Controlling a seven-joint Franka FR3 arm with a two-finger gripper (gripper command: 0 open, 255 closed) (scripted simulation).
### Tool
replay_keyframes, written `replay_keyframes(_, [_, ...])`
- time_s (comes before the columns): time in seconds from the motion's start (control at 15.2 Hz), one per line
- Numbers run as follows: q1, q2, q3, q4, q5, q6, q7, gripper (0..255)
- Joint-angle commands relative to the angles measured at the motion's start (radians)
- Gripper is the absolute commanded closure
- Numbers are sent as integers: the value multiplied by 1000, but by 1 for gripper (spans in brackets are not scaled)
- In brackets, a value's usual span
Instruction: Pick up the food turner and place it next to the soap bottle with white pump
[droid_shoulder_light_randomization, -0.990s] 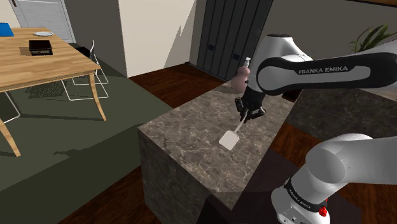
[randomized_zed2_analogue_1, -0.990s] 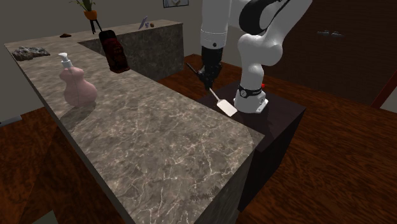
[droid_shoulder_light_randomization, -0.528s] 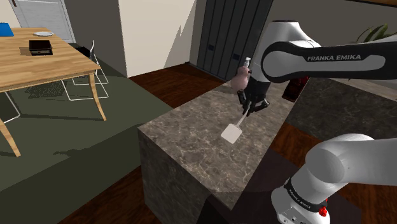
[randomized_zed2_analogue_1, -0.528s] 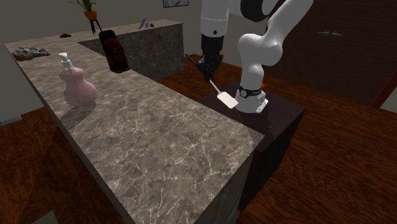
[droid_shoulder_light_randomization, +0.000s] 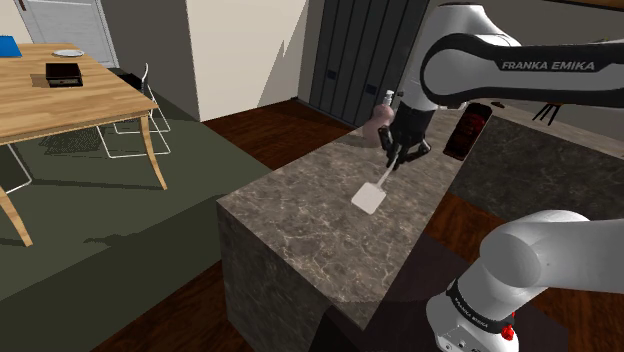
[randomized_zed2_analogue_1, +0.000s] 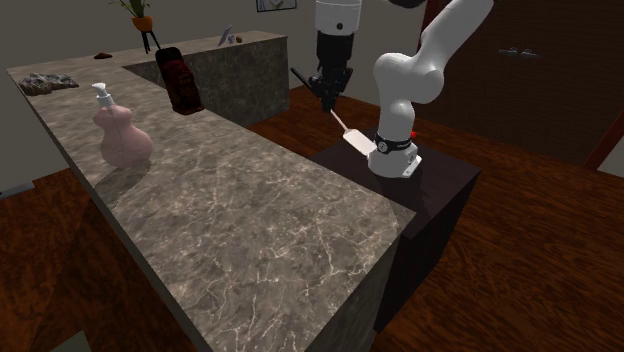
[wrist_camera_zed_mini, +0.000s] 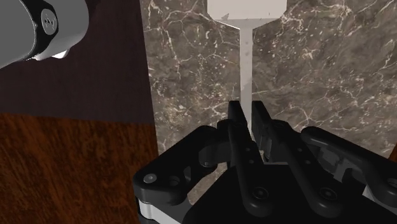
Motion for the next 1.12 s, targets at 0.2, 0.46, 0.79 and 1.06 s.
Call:
replay_keyframes(0.2, [-6, -5, -15, 62, -12, -67, -3, 255])
replay_keyframes(0.46, [-10, -3, -24, 116, -20, -119, -4, 255])
replay_keyframes(0.79, [-15, 4, -32, 174, -28, -171, -5, 255])
replay_keyframes(1.06, [-62, 105, -85, 223, -81, -121, -74, 255])
